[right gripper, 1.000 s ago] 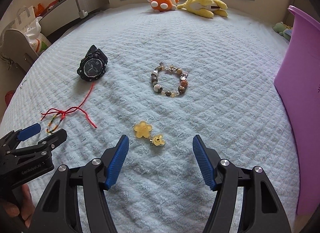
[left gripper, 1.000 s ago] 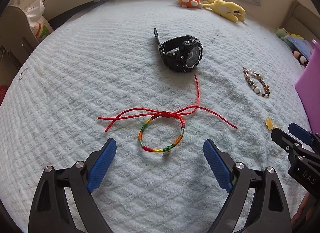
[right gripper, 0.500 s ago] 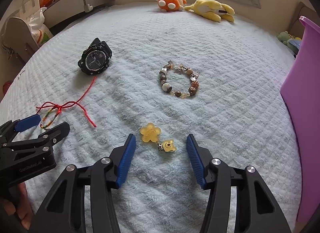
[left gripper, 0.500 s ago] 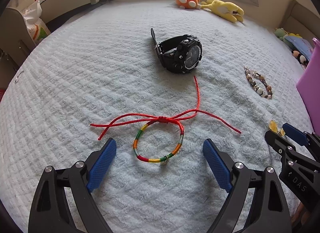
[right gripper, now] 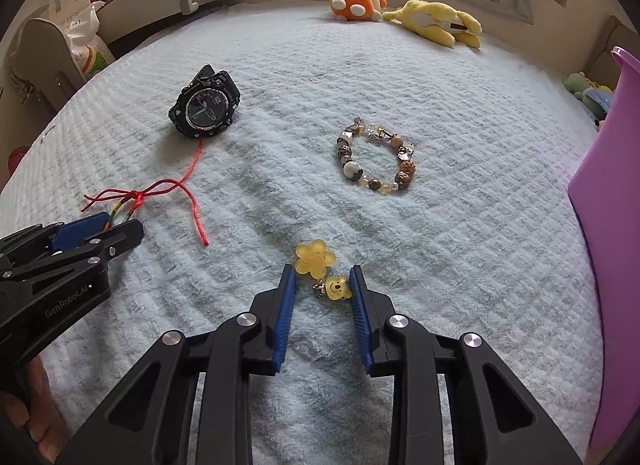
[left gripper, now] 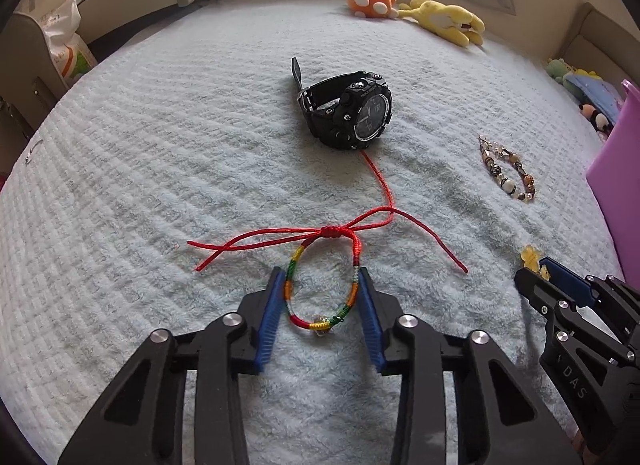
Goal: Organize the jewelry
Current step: 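Lift both held pieces off the bed toward the pink tub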
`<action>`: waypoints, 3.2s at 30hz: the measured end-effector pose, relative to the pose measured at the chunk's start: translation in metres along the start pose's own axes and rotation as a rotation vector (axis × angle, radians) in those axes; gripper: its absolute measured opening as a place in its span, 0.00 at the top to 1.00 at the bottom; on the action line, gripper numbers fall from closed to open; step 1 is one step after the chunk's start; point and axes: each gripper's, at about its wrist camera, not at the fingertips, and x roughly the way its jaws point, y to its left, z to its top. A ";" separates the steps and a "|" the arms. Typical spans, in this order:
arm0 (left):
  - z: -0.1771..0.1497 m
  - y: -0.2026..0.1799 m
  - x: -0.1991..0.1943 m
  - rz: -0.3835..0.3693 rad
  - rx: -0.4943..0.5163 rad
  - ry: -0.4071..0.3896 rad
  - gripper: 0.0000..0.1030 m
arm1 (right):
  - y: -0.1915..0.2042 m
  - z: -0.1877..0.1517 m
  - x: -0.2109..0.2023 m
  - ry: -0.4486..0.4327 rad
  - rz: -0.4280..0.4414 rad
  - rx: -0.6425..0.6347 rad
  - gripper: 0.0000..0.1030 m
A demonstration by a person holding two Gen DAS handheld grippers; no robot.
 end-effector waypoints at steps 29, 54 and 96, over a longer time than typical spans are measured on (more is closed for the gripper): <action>0.011 -0.011 -0.104 -0.090 0.080 0.081 0.94 | -0.007 0.003 -0.115 0.045 0.032 0.133 0.84; 0.048 -0.035 -0.256 -0.210 0.280 0.036 0.94 | -0.033 0.008 -0.303 -0.002 -0.026 0.303 0.84; -0.040 -0.028 -0.024 -0.029 0.195 0.058 0.38 | -0.036 -0.066 -0.138 0.097 0.031 0.316 0.84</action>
